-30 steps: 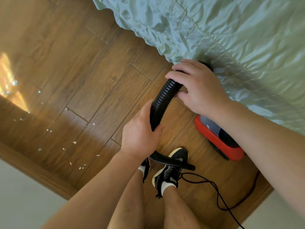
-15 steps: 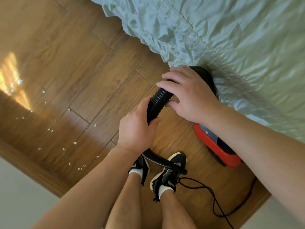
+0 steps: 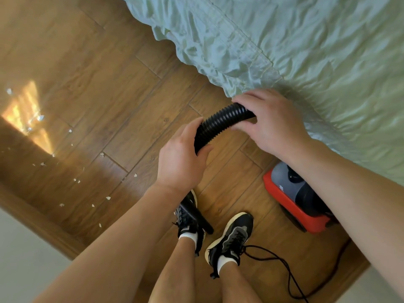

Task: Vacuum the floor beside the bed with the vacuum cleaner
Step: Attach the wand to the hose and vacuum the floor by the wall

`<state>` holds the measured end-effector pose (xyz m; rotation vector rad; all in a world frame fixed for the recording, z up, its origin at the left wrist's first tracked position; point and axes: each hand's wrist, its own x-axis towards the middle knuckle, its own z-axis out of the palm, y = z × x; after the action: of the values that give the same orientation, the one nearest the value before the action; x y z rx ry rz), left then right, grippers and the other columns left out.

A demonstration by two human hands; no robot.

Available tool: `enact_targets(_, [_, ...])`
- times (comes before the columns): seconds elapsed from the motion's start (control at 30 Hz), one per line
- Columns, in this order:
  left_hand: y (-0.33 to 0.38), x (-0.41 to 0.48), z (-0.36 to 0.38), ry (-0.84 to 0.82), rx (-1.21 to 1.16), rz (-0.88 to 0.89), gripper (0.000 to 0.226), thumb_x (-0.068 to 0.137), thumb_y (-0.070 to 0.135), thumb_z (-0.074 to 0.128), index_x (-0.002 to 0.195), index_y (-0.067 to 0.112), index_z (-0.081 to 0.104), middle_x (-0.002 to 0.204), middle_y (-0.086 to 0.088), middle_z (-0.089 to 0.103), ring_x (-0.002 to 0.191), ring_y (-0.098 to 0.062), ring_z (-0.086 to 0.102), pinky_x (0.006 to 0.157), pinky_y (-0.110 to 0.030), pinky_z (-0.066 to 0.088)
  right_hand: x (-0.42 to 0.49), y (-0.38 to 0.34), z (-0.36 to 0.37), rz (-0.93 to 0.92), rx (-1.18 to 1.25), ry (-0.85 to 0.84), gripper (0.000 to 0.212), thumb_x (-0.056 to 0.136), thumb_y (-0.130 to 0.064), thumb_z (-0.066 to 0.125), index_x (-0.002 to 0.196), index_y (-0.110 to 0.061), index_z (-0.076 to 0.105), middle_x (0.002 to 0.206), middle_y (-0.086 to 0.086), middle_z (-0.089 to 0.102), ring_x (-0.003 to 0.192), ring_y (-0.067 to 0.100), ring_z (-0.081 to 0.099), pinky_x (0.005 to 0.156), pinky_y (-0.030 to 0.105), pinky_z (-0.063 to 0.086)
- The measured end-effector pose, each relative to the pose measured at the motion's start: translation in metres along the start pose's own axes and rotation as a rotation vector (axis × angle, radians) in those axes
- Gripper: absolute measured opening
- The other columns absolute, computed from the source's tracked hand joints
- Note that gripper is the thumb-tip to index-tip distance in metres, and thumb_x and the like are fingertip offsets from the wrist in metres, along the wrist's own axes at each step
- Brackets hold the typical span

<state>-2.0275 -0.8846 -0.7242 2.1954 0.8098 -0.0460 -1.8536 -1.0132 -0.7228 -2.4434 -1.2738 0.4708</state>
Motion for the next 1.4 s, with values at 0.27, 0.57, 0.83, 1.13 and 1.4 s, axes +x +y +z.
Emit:
enact_targets(0.27, [-0.021,0.003,-0.013,0.016,-0.007,-0.062,0.05,0.09,0.016,0.074,0.138,0.018,0.059,0.115,0.005,0.069,0.102,-0.016,0.063,0.088,-0.029,0.045,0.013,-0.005,0.0,0.069,0.014,-0.005,0.045,0.082,-0.041,0.078,0.12,-0.019,0.066,0.112,-0.001,0.066,0.107,0.026,0.057,0.088,0.036,0.043])
enact_targets(0.57, [-0.013,0.018,-0.025,0.041,-0.013,-0.021,0.047,0.09,0.017,0.073,0.135,0.019,0.061,0.113,0.004,0.07,0.098,-0.017,0.063,0.078,-0.03,0.042,0.031,-0.04,-0.003,-0.082,-0.055,-0.039,0.063,0.075,-0.04,0.085,0.129,-0.015,0.065,0.127,0.003,0.067,0.117,0.03,0.059,0.104,0.041,0.04])
enact_targets(0.83, [-0.007,0.051,-0.051,0.071,-0.001,0.059,0.044,0.09,0.02,0.074,0.132,0.015,0.062,0.117,0.0,0.068,0.105,-0.022,0.063,0.081,-0.033,0.045,0.056,-0.052,-0.017,-0.012,0.032,-0.031,0.046,0.079,-0.04,0.081,0.118,-0.018,0.07,0.108,0.0,0.07,0.099,0.026,0.061,0.082,0.046,0.053])
enact_targets(1.13, [-0.033,0.062,-0.071,0.091,0.146,0.074,0.043,0.084,0.016,0.078,0.124,0.014,0.065,0.117,-0.001,0.069,0.109,-0.028,0.062,0.104,-0.041,0.038,0.057,-0.061,-0.008,0.041,0.049,-0.009,0.04,0.081,-0.048,0.078,0.11,-0.022,0.069,0.092,-0.012,0.058,0.088,0.016,0.056,0.072,0.035,0.048])
enact_targets(1.4, [-0.032,0.066,-0.074,0.099,0.14,0.07,0.041,0.081,0.012,0.079,0.121,0.014,0.068,0.115,-0.002,0.071,0.107,-0.029,0.062,0.104,-0.04,0.037,0.069,-0.073,-0.007,-0.02,0.042,-0.07,0.049,0.08,-0.039,0.081,0.122,-0.019,0.066,0.105,-0.001,0.068,0.096,0.024,0.061,0.08,0.037,0.049])
